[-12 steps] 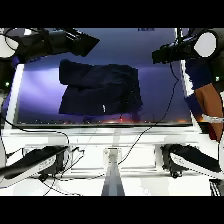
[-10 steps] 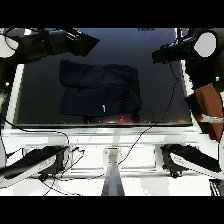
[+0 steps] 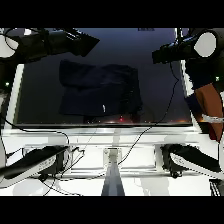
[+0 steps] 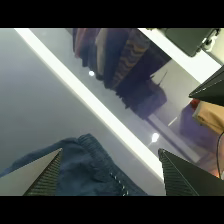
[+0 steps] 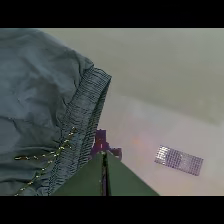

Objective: Fold the clothes and pants, and hang the long-sleeved shirts on hangers.

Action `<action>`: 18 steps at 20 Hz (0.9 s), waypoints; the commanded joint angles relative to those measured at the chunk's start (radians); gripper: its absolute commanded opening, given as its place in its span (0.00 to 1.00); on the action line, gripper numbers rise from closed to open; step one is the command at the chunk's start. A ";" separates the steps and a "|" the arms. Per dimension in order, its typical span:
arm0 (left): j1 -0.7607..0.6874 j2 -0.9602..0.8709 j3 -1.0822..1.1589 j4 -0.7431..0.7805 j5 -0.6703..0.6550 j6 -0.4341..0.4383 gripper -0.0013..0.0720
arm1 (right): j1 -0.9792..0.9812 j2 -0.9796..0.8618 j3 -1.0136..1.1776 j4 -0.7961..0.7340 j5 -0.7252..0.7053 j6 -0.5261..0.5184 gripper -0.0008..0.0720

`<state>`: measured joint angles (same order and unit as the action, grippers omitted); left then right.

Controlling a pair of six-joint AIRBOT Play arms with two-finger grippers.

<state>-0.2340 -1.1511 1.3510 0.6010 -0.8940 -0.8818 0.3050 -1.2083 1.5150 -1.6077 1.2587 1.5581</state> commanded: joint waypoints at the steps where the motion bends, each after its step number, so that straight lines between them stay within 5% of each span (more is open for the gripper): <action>1: 0.001 0.000 0.000 -0.010 0.000 -0.018 0.96 | 0.001 0.000 0.000 0.003 -0.013 0.001 0.06; 4: 0.001 0.000 0.000 -0.052 0.000 -0.165 0.96 | -0.005 -0.003 -0.001 -0.037 -0.061 -0.060 0.06; 9: 0.001 0.000 0.000 -0.051 -0.005 -0.166 0.96 | -0.195 -0.014 -0.099 -0.009 0.173 -0.292 0.06; 14: 0.022 0.001 0.000 -0.032 -0.129 -0.166 0.96 | -0.463 -0.014 -0.452 0.485 0.222 -0.403 0.07; 15: 0.038 0.001 0.000 -0.003 -0.161 -0.166 0.96 | -0.469 -0.014 -0.522 0.524 0.196 -0.403 0.17; 17: 0.093 0.001 0.000 0.093 -0.213 -0.183 0.96 | -0.458 -0.014 -0.656 0.579 0.107 -0.402 0.71; 18: 0.131 0.001 0.000 0.147 -0.231 -0.215 0.96 | -0.449 -0.014 -0.713 0.614 0.049 -0.401 0.75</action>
<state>-0.1654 -1.1507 1.3510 0.6312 -1.0454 -1.0546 -0.1207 -1.2217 0.9760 -1.1603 1.4010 1.1854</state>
